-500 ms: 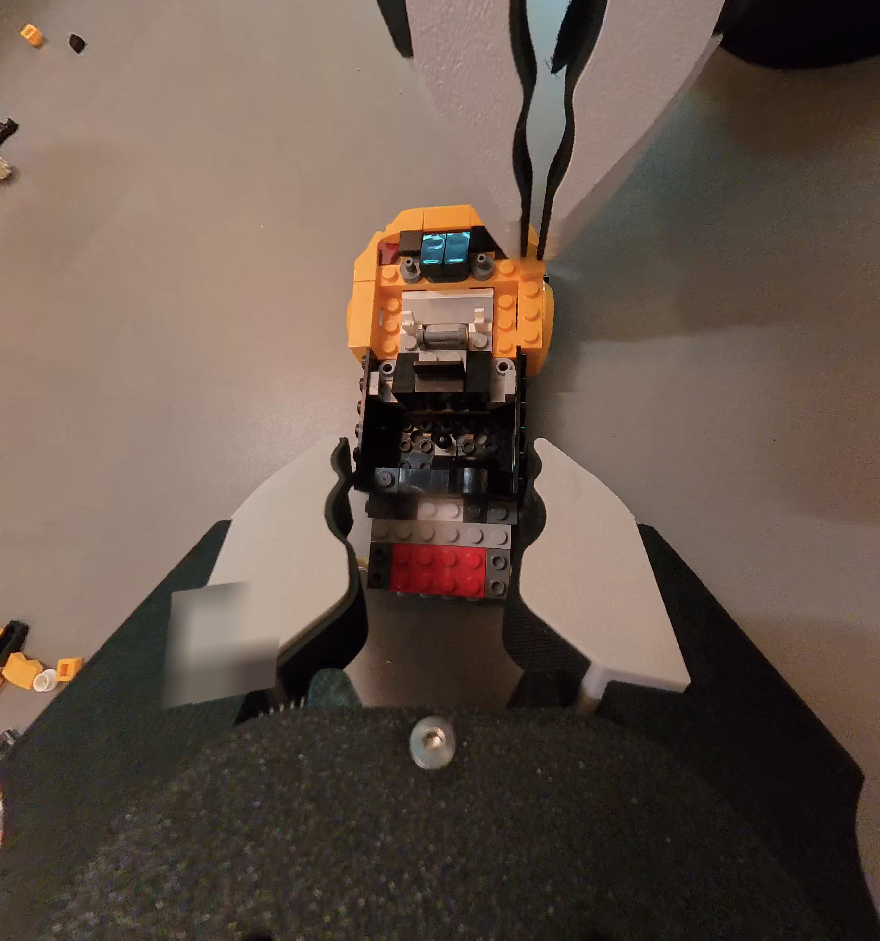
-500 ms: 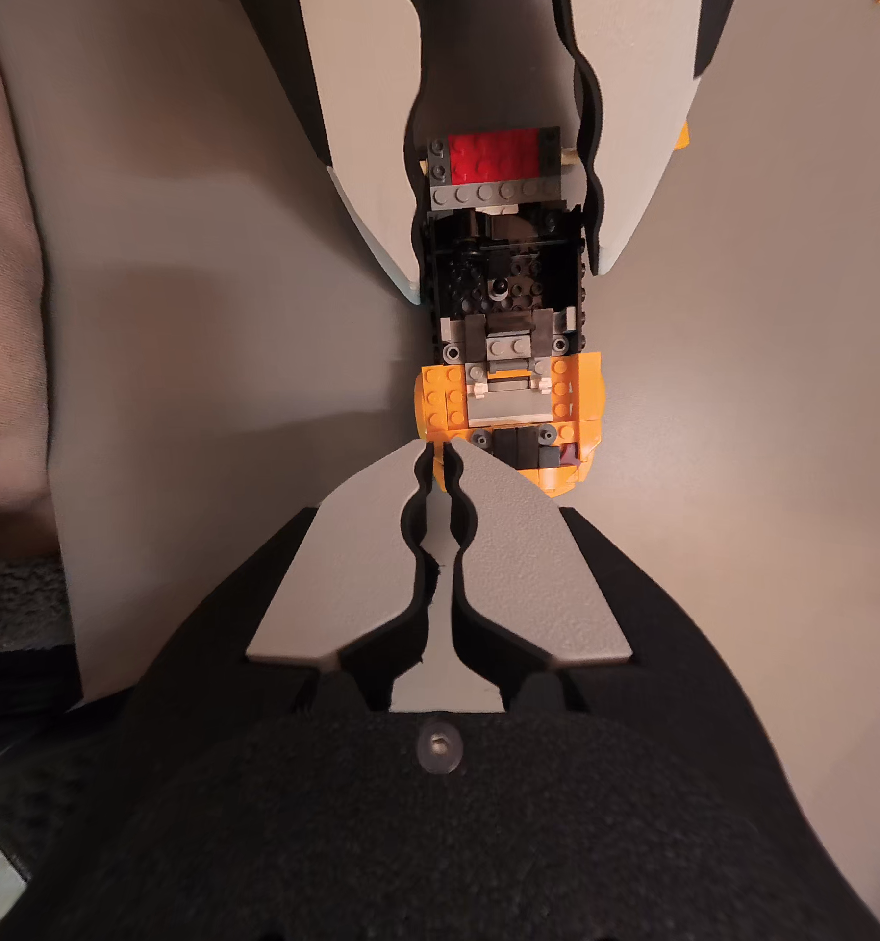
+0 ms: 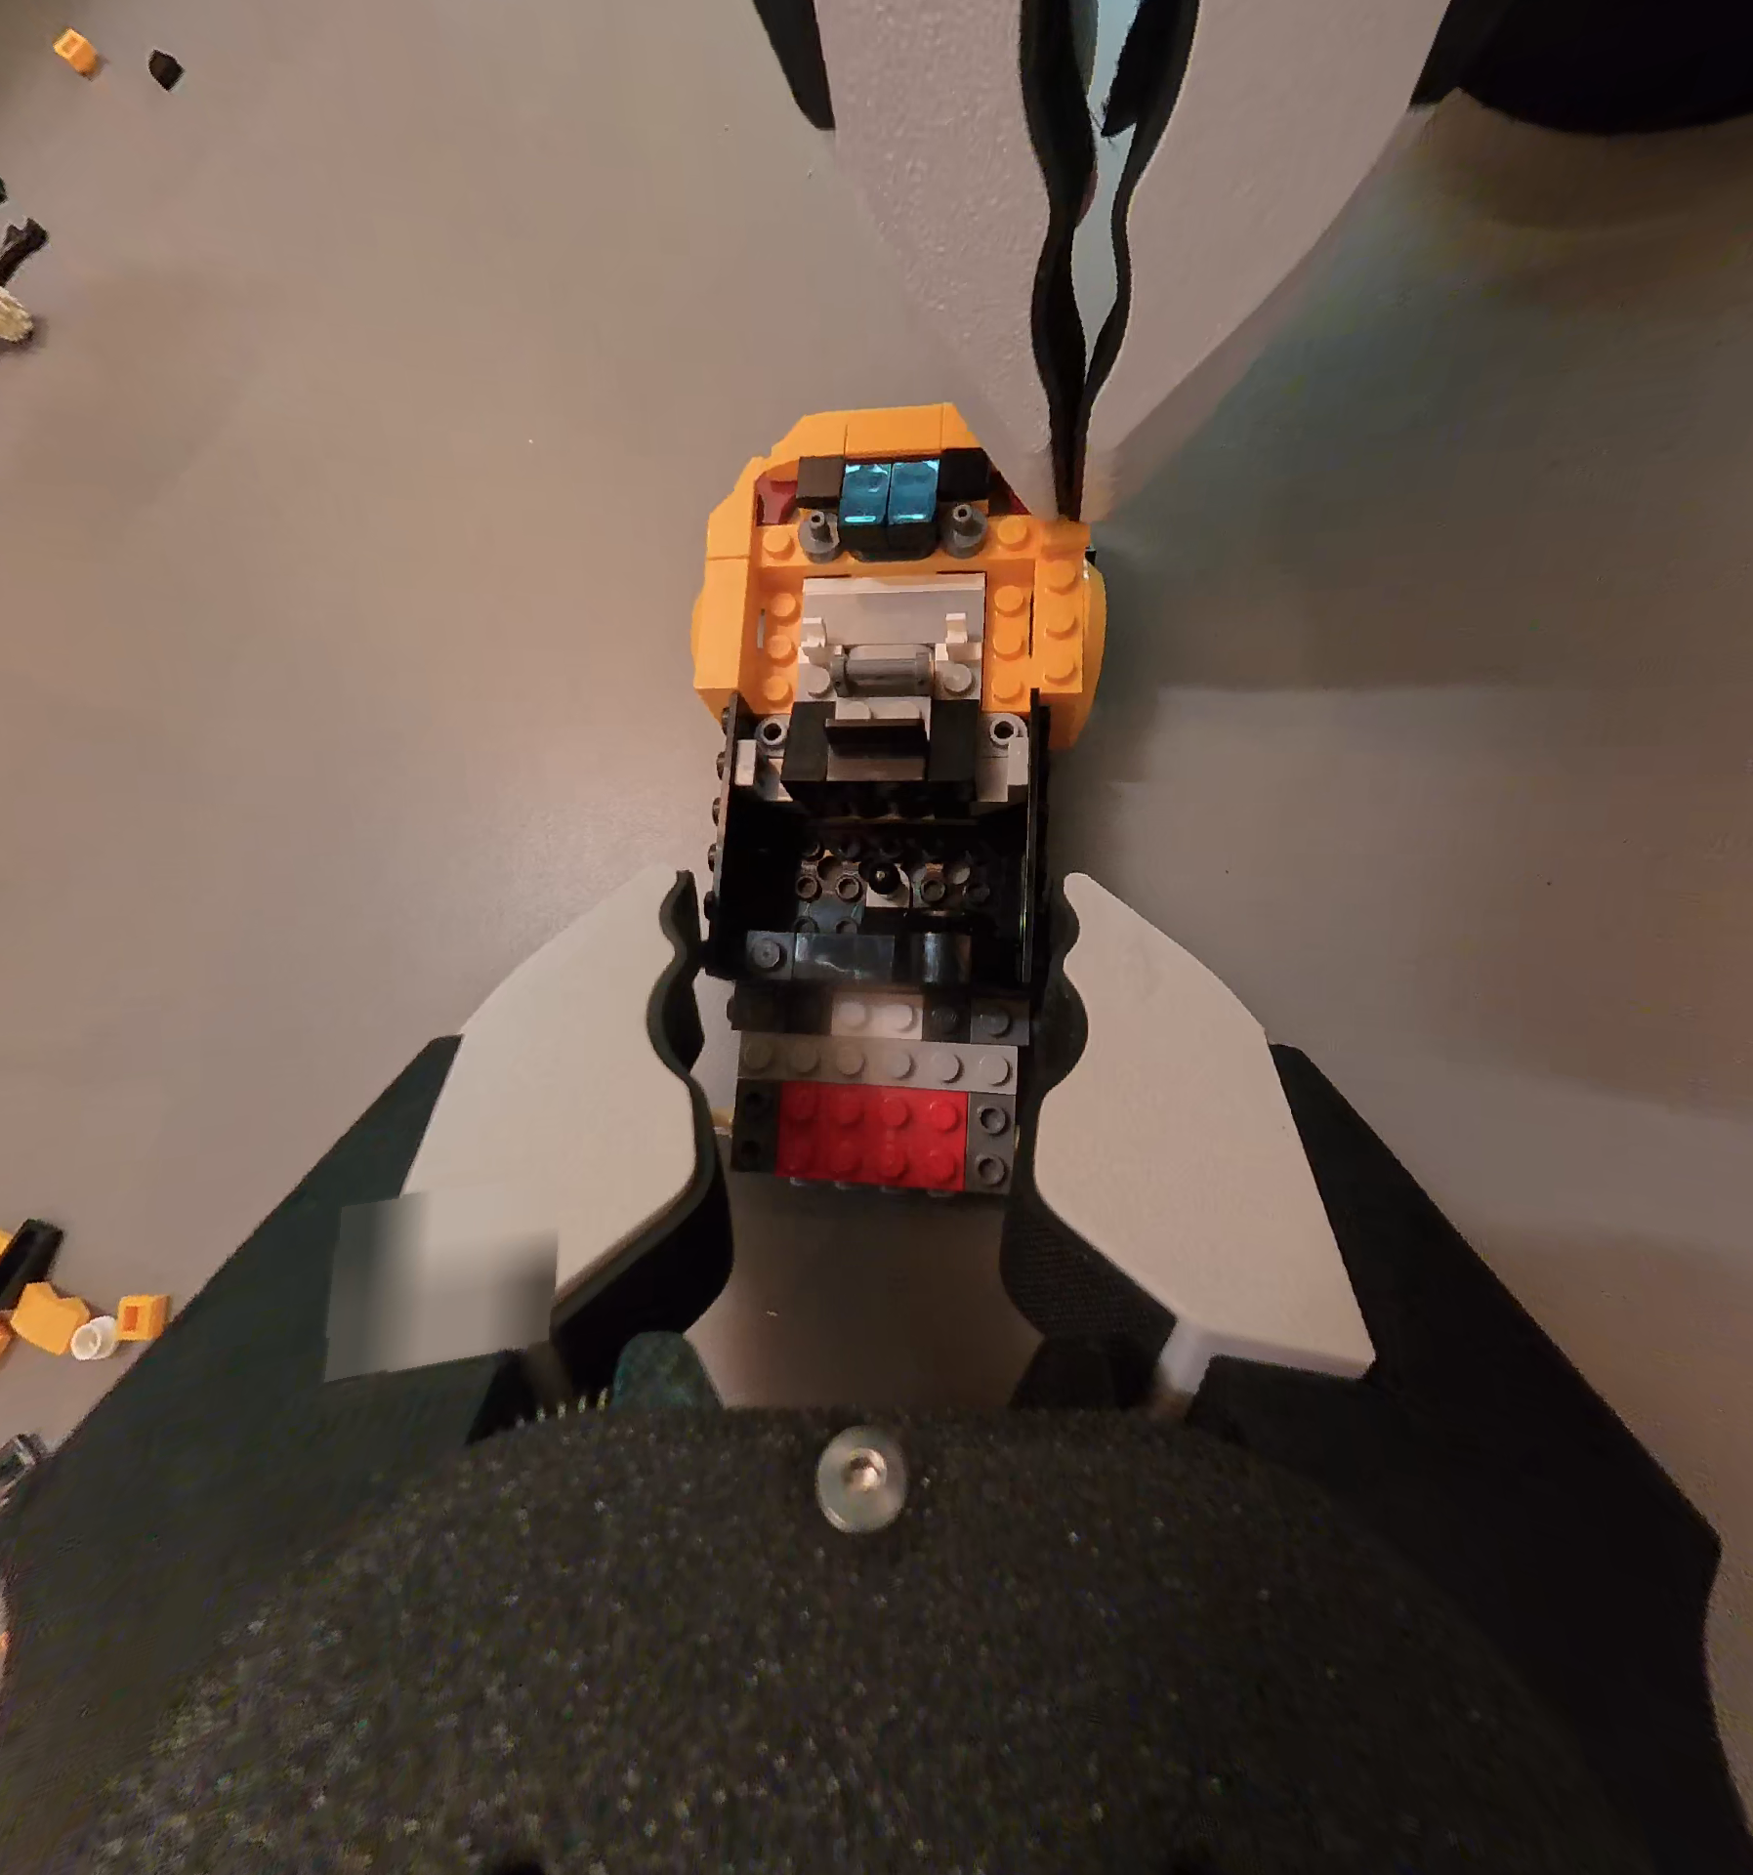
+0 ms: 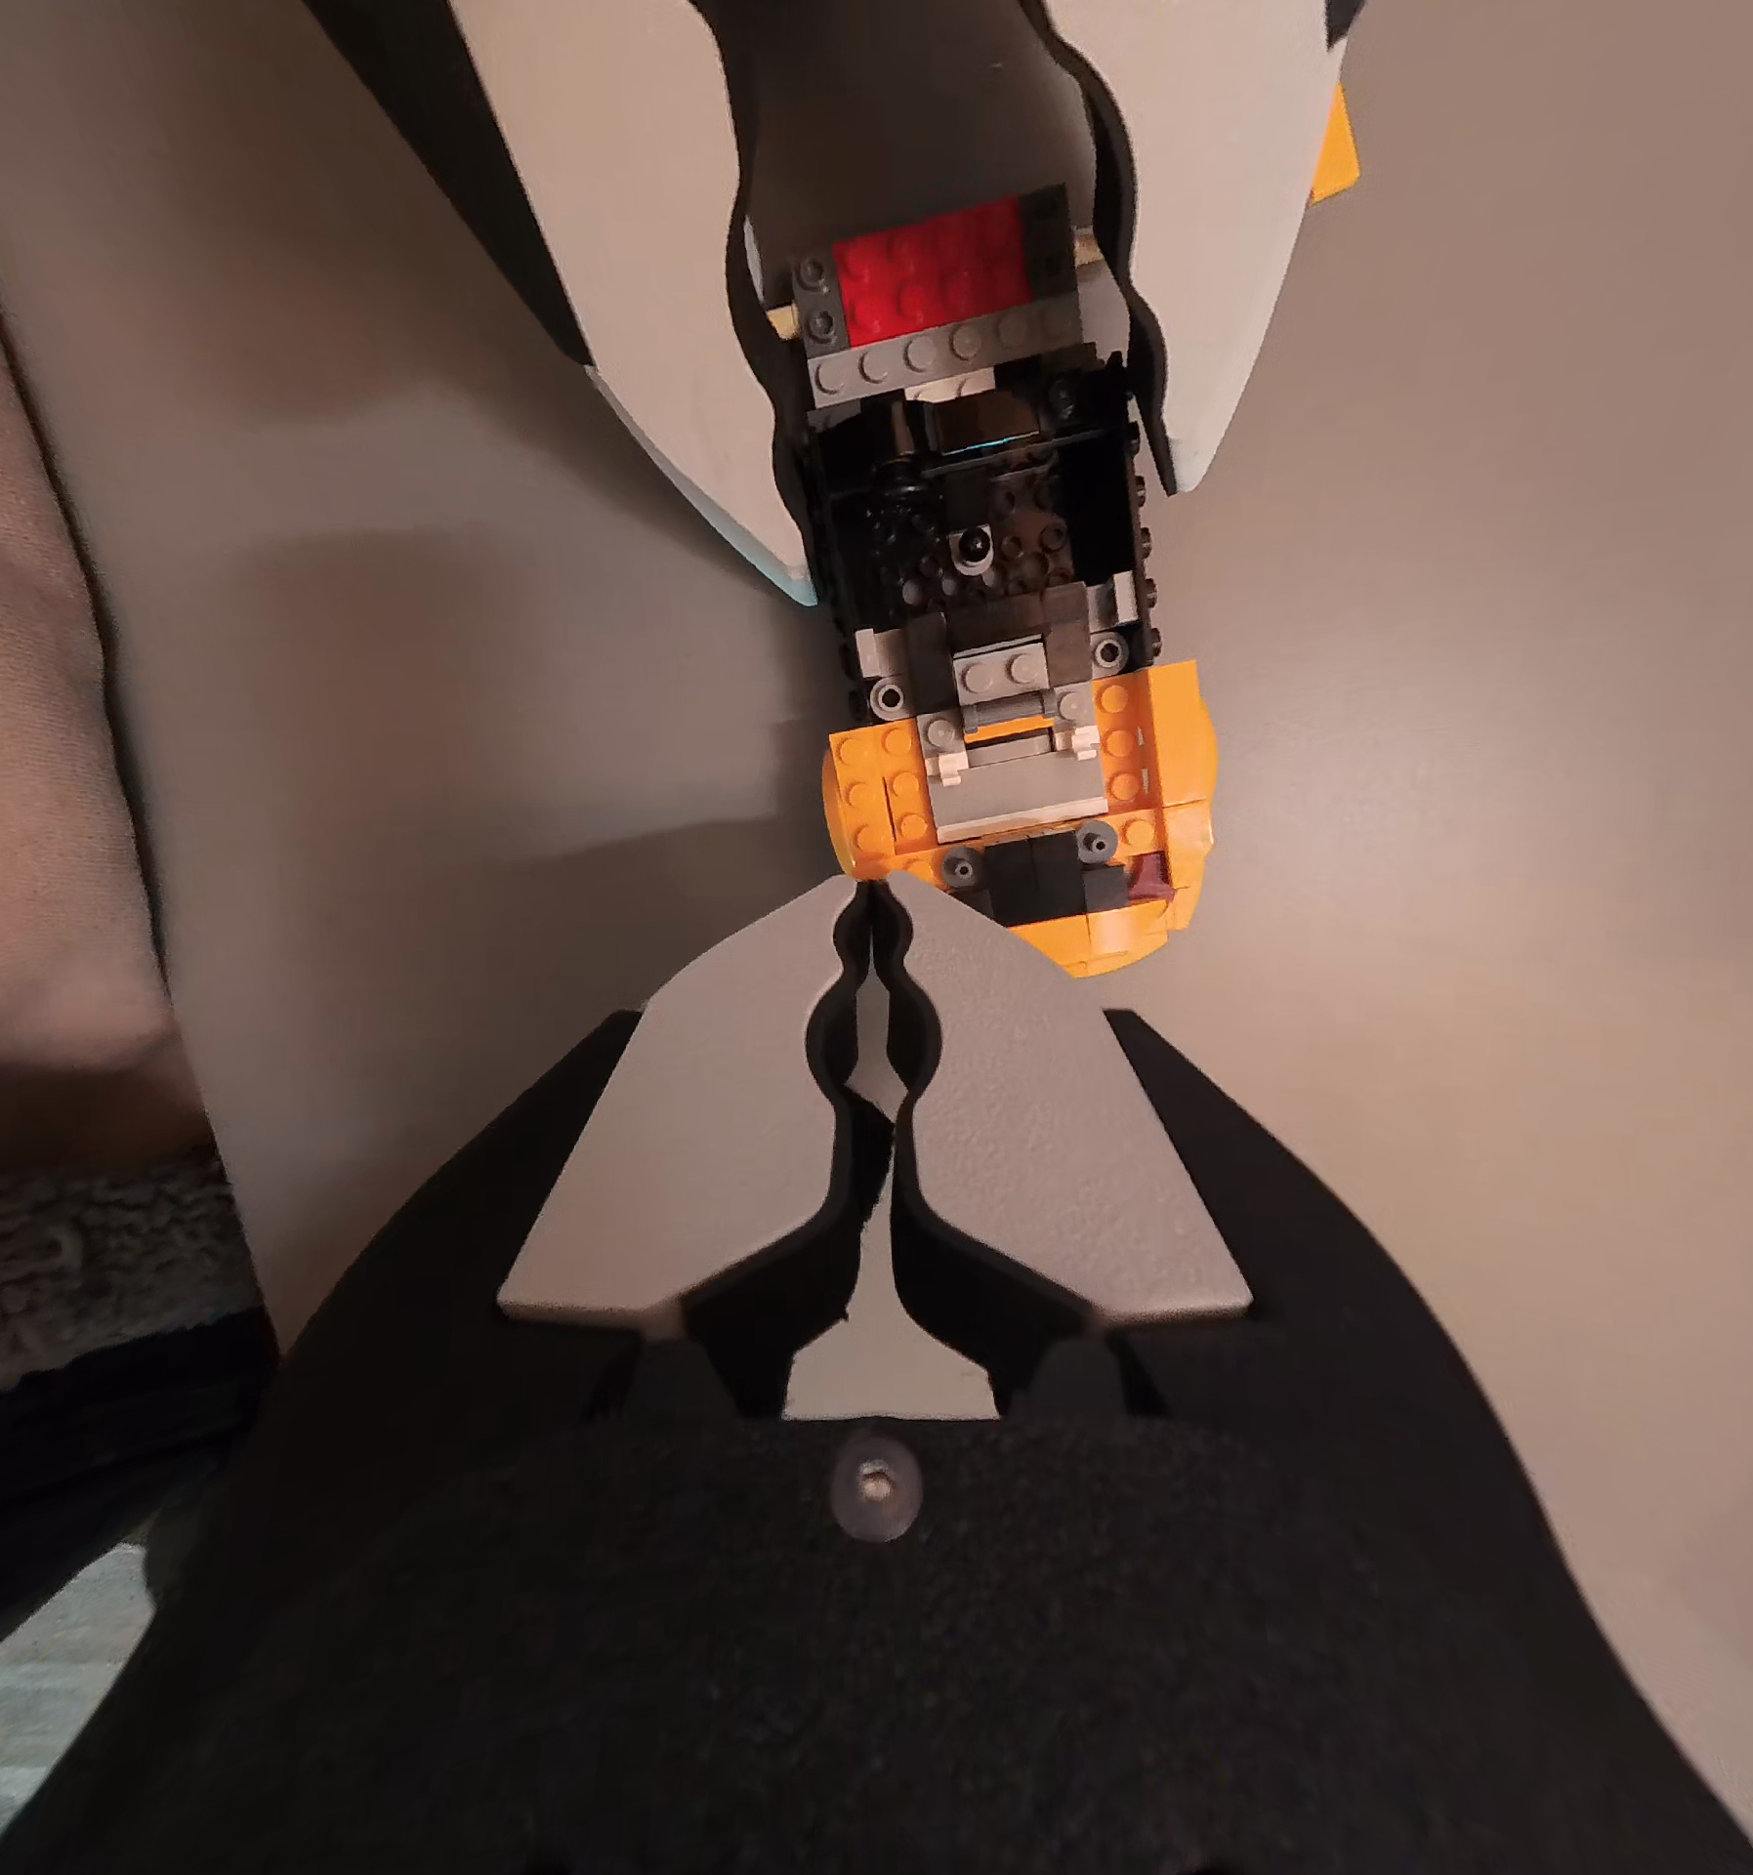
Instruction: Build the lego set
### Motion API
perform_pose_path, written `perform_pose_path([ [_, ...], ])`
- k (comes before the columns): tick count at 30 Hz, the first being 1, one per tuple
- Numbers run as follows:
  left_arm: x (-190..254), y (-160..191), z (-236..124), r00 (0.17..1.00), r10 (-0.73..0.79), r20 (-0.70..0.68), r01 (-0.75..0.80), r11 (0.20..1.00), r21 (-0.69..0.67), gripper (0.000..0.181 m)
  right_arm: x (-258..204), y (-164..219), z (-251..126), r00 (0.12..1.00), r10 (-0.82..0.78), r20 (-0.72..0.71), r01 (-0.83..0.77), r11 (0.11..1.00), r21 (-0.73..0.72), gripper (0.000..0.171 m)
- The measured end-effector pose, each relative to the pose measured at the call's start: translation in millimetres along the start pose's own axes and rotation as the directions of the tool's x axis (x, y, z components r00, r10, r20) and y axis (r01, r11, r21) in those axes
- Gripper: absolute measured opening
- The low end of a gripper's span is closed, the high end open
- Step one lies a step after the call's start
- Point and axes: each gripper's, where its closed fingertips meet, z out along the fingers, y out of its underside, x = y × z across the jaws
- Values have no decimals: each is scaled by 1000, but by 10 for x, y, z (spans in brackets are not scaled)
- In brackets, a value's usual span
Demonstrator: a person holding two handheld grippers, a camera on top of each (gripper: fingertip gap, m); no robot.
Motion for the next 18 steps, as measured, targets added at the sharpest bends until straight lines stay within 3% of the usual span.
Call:
perform_pose_path([
  [1,0,0,0,1000,-1,1,1,1000,-1,63,4,0,1,1000,28,5,-28,1000,-1,0],
  [10,4,1,-2,1000,0,-4,0,1000,0,63,8,27,-2,996,-81,-34,81,997,-5,10],
  [18,3,4,-6,1000,-3,-1,3,1000,-4,63,29,28,6,997,-60,-43,59,998,-32,8],
])
